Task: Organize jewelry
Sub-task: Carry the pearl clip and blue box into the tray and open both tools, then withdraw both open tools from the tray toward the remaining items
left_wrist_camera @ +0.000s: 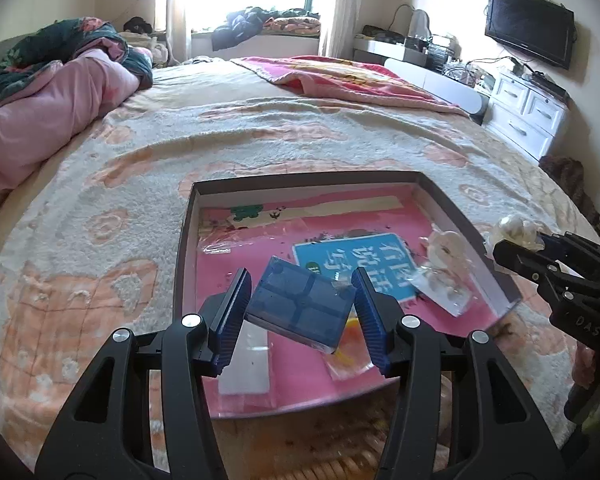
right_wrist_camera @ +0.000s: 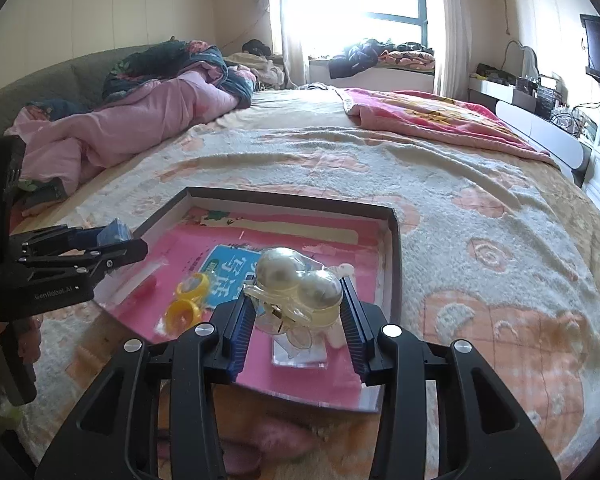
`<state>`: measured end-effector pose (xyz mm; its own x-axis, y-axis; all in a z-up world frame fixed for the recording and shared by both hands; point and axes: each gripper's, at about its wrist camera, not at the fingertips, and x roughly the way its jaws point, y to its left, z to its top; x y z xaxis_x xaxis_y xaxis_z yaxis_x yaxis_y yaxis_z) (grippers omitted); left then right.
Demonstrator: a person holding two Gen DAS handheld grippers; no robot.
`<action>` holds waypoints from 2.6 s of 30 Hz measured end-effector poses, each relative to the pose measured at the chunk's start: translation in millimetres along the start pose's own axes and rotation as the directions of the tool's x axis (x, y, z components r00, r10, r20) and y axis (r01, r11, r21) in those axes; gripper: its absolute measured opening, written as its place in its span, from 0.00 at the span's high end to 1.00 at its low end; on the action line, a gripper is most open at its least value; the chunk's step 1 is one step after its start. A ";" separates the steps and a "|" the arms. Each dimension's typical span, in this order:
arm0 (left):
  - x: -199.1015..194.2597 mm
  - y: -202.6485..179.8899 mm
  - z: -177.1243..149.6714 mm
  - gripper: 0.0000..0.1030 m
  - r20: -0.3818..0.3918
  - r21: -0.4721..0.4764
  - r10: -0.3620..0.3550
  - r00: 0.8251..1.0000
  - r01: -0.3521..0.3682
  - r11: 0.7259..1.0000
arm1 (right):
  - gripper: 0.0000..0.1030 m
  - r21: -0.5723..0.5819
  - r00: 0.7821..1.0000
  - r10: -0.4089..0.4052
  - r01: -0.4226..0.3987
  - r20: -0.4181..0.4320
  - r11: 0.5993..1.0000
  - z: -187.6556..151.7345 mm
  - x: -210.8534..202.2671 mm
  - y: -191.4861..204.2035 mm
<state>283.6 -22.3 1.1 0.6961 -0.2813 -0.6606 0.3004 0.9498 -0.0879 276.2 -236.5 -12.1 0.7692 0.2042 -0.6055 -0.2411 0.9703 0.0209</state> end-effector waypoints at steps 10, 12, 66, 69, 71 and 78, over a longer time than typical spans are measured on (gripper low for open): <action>34.9 14.2 0.0 0.58 -0.054 -0.017 0.019 0.998 -0.020 1.000 | 0.62 -0.016 0.999 -0.003 0.003 -0.041 1.000 8.3 39.3 4.0; 39.4 16.0 -0.4 0.58 -0.061 -0.018 0.021 0.998 -0.022 1.000 | 0.62 -0.025 0.999 -0.004 0.003 -0.049 1.000 8.3 45.3 5.9; -0.7 22.4 5.4 0.11 0.039 -0.094 0.038 0.999 -0.034 0.995 | 0.13 0.084 1.000 -0.024 0.025 -0.012 0.996 -17.6 4.3 -14.2; -10.2 22.3 5.5 0.11 0.056 -0.101 0.040 0.998 -0.034 0.994 | 0.13 0.080 1.000 -0.029 0.029 -0.002 0.996 -17.4 -0.2 -13.0; -18.2 21.7 5.0 0.11 0.071 -0.102 0.043 0.997 -0.036 0.994 | 0.13 0.080 1.000 -0.028 0.027 0.007 0.996 -17.0 -4.3 -12.3; -44.9 19.0 0.7 0.11 0.121 -0.109 0.053 0.991 -0.040 0.993 | 0.12 0.075 0.999 -0.026 0.023 0.036 0.997 -17.9 -19.9 -8.4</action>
<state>258.4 8.2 29.6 0.7847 -0.2451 -0.5694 0.1995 0.9695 -0.1424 252.3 -251.0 -14.4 0.7962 0.1838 -0.5765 -0.1782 0.9817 0.0669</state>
